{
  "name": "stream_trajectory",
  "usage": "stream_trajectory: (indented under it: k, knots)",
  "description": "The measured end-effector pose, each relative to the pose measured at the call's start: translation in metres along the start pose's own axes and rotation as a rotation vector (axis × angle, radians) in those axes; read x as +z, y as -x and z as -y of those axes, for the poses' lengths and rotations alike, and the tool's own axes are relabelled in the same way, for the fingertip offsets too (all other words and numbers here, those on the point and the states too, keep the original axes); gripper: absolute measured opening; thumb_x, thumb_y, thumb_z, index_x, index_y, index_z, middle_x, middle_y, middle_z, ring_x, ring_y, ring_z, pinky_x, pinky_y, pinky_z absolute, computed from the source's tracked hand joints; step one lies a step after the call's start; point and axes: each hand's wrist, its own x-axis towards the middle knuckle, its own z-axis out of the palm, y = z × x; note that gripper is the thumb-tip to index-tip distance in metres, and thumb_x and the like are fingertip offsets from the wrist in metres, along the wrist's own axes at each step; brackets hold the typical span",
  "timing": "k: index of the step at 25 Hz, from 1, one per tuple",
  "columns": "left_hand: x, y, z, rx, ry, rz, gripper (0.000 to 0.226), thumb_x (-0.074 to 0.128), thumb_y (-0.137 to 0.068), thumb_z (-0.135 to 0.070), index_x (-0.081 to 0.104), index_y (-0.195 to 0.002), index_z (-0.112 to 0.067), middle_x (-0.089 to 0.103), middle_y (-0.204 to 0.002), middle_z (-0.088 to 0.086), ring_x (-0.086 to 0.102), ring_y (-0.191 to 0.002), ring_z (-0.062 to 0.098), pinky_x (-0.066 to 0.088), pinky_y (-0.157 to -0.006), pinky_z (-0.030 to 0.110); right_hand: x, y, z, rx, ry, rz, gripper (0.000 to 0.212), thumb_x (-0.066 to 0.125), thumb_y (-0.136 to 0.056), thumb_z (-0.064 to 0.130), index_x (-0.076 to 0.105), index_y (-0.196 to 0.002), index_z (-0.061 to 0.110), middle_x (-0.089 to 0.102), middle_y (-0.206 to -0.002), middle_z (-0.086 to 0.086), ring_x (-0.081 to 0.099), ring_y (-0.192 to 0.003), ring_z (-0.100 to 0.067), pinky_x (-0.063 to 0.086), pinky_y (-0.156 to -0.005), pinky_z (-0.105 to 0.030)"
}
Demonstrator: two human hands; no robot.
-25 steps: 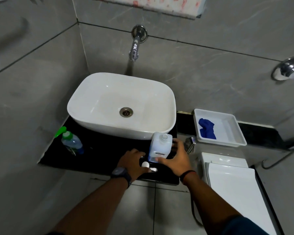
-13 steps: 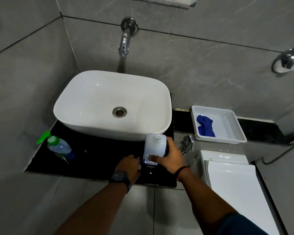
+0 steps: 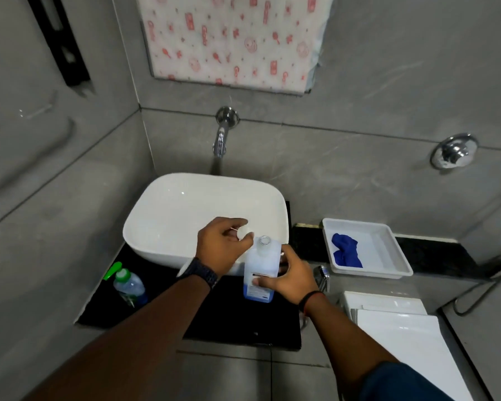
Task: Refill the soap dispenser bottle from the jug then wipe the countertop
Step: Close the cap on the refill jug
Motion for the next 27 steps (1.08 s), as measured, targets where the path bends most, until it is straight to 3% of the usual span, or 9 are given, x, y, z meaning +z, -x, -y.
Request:
stream_trajectory:
  k: [2, 4, 9, 14, 18, 23, 27]
  knots:
    - [-0.005, -0.003, -0.027, 0.104, -0.024, 0.110, 0.027, 0.079, -0.065, -0.018, 0.073, -0.091, -0.023, 0.065, -0.084, -0.006, 0.059, -0.065, 0.009, 0.053, -0.072, 0.024, -0.006, -0.003, 0.017, -0.031, 0.036, -0.001, 0.075, 0.086, -0.043, 0.059, 0.050, -0.107, 0.041, 0.065, -0.094, 0.010, 0.064, -0.081, -0.005, 0.056, -0.071, -0.028]
    - [-0.010, -0.005, -0.044, 0.167, -0.108, 0.196, 0.029, 0.078, -0.067, -0.021, 0.073, -0.095, -0.023, 0.065, -0.089, -0.007, 0.059, -0.068, 0.009, 0.053, -0.073, 0.024, -0.012, -0.005, 0.030, -0.062, 0.043, -0.006, 0.077, 0.085, -0.043, 0.062, 0.049, -0.108, 0.040, 0.065, -0.095, 0.011, 0.064, -0.081, -0.006, 0.057, -0.072, -0.031]
    - [-0.016, -0.009, -0.062, 0.198, -0.233, 0.279, 0.030, 0.077, -0.069, -0.021, 0.072, -0.099, -0.018, 0.065, -0.097, 0.000, 0.060, -0.078, 0.013, 0.051, -0.080, 0.029, -0.027, -0.007, 0.046, -0.085, 0.091, 0.041, 0.083, 0.082, -0.044, 0.066, 0.047, -0.114, 0.038, 0.063, -0.102, 0.011, 0.063, -0.089, -0.011, 0.057, -0.078, -0.032]
    - [-0.016, -0.016, -0.075, 0.219, -0.265, 0.359, 0.030, 0.078, -0.067, -0.015, 0.072, -0.097, -0.015, 0.068, -0.097, 0.002, 0.057, -0.075, 0.007, 0.047, -0.075, 0.017, -0.035, -0.006, 0.050, -0.112, 0.133, 0.013, 0.083, 0.083, -0.044, 0.064, 0.048, -0.115, 0.037, 0.063, -0.096, 0.013, 0.063, -0.084, -0.010, 0.056, -0.073, -0.027]
    - [-0.016, -0.018, -0.077, 0.189, -0.204, 0.420, 0.033, 0.069, -0.068, -0.008, 0.072, -0.099, -0.017, 0.069, -0.106, -0.002, 0.061, -0.087, 0.003, 0.048, -0.080, 0.013, -0.036, -0.009, 0.054, -0.105, 0.127, 0.028, 0.084, 0.082, -0.043, 0.066, 0.048, -0.114, 0.036, 0.063, -0.100, 0.011, 0.063, -0.086, -0.011, 0.056, -0.074, -0.027]
    - [-0.010, -0.017, -0.079, 0.183, -0.140, 0.434, 0.027, 0.080, -0.066, -0.023, 0.073, -0.093, -0.021, 0.072, -0.098, -0.005, 0.062, -0.084, -0.005, 0.045, -0.079, 0.006, -0.031, -0.009, 0.060, -0.122, 0.107, 0.021, 0.078, 0.082, -0.043, 0.065, 0.047, -0.109, 0.041, 0.065, -0.098, 0.011, 0.063, -0.087, -0.008, 0.056, -0.078, -0.028]
    - [-0.011, -0.021, -0.077, 0.155, -0.094, 0.297, 0.040, 0.086, -0.057, -0.026, 0.072, -0.094, -0.023, 0.070, -0.096, -0.011, 0.061, -0.087, -0.003, 0.044, -0.079, 0.006, -0.030, -0.009, 0.066, -0.125, 0.070, -0.006, 0.079, 0.081, -0.041, 0.068, 0.044, -0.108, 0.048, 0.064, -0.098, 0.013, 0.063, -0.084, -0.005, 0.054, -0.072, -0.019]
